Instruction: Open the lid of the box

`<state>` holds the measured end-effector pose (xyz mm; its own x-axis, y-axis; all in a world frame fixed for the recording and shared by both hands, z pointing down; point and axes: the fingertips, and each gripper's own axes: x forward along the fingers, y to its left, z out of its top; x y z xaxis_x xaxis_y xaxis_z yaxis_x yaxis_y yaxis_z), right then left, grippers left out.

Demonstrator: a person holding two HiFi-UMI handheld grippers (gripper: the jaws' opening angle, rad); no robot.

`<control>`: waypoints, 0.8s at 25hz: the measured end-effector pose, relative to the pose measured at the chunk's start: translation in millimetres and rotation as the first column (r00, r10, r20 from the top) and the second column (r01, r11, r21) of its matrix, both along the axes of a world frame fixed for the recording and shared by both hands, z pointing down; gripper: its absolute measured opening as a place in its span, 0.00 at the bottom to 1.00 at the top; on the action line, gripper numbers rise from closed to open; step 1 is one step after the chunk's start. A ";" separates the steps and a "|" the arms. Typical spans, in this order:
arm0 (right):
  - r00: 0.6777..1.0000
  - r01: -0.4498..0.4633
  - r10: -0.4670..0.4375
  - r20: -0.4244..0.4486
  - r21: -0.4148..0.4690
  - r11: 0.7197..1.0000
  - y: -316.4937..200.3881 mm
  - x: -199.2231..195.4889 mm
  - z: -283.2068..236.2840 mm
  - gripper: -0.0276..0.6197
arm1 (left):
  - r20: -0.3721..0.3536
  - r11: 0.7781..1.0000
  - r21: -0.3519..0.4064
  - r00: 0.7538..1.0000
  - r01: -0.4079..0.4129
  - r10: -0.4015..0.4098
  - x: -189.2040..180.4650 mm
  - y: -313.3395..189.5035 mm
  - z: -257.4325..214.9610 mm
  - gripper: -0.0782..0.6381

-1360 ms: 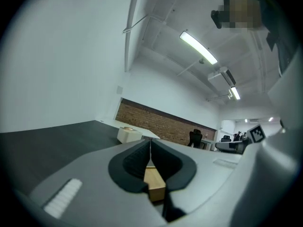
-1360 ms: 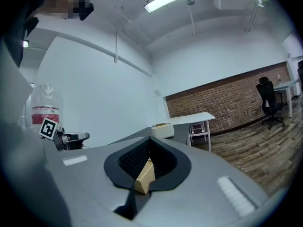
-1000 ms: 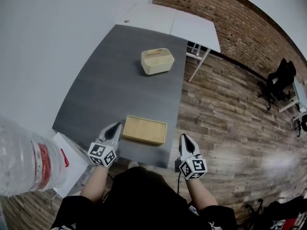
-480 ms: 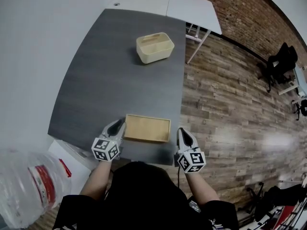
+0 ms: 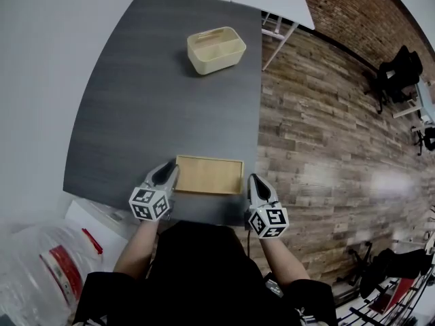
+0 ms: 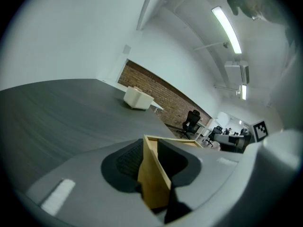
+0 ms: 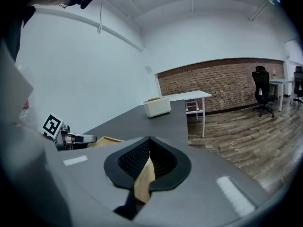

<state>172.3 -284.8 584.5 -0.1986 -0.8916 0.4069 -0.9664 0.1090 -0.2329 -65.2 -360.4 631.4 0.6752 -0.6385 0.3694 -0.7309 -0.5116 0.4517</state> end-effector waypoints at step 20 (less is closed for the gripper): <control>0.993 -0.003 0.027 0.115 -0.205 0.979 -16.9 -10.2 55.5 0.21 | -0.019 0.998 -0.061 1.000 -0.010 0.009 2.0 3.7 5.6 0.23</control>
<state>162.1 -301.7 640.0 -0.2422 -0.7953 0.5557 -0.9326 0.0328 -0.3595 -63.2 -356.8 637.0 0.6884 -0.6088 0.3944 -0.7172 -0.4896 0.4960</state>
